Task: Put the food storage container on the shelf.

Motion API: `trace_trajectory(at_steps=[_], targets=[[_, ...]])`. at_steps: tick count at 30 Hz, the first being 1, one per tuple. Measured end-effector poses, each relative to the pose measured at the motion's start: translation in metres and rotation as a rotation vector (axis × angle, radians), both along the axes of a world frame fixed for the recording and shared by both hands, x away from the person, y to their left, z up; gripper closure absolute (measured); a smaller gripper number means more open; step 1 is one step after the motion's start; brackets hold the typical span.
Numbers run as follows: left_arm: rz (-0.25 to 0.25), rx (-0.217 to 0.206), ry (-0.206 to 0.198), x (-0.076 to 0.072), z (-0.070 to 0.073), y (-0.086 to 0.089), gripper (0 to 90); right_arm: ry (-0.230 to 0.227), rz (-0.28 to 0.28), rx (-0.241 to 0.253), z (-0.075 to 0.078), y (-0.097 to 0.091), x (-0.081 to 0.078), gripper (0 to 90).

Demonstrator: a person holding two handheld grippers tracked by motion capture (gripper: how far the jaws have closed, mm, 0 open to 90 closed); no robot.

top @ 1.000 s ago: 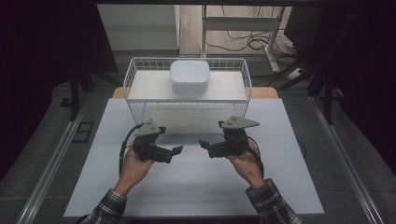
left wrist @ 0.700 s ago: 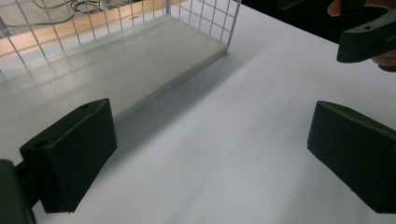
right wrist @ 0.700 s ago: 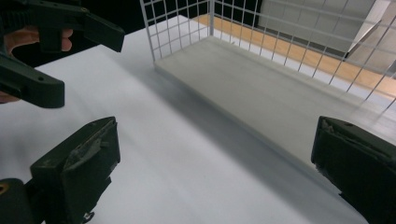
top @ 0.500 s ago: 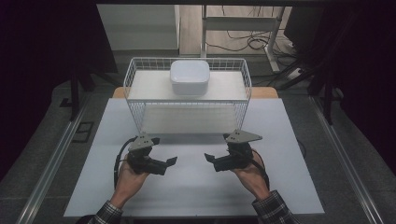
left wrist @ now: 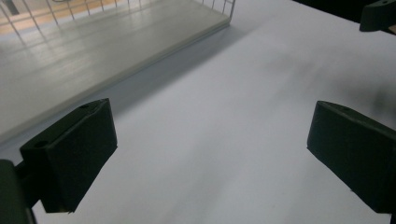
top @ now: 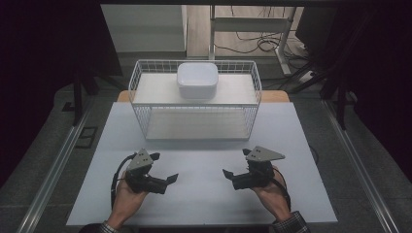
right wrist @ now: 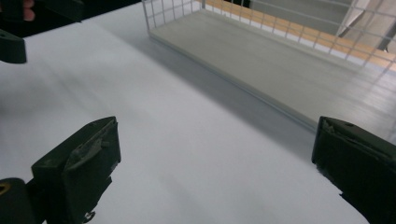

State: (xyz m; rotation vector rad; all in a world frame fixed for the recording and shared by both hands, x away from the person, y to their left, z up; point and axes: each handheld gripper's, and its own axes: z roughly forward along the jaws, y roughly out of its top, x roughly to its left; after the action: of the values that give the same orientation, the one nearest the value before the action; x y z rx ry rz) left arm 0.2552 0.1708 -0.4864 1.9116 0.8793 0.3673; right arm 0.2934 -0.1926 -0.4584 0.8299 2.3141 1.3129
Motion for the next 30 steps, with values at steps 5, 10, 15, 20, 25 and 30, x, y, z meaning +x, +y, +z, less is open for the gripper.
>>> trace_trajectory(at_steps=[5, 10, 15, 20, 25, 30], targets=[[0.02, 0.023, 0.01, -0.008, -0.008, 0.008, 1.0, -0.017, -0.034, 0.008, -0.006, -0.015, -0.007, 1.2], [0.043, 0.049, 0.011, -0.017, -0.013, 0.017, 0.9, -0.032, -0.064, 0.016, -0.009, -0.029, -0.013, 1.2], [0.058, 0.058, 0.037, -0.023, -0.018, 0.027, 0.9, -0.027, -0.09, 0.012, -0.013, -0.04, -0.019, 1.2], [0.076, 0.067, 0.055, -0.027, -0.024, 0.035, 0.7, -0.028, -0.116, -0.011, -0.019, -0.048, -0.023, 1.2], [0.093, 0.077, 0.093, -0.029, -0.032, 0.041, 0.5, -0.013, -0.132, -0.027, -0.025, -0.055, -0.028, 1.2], [0.097, 0.08, 0.129, -0.032, -0.041, 0.045, 0.1, -0.003, -0.151, -0.037, -0.032, -0.062, -0.03, 1.2]])
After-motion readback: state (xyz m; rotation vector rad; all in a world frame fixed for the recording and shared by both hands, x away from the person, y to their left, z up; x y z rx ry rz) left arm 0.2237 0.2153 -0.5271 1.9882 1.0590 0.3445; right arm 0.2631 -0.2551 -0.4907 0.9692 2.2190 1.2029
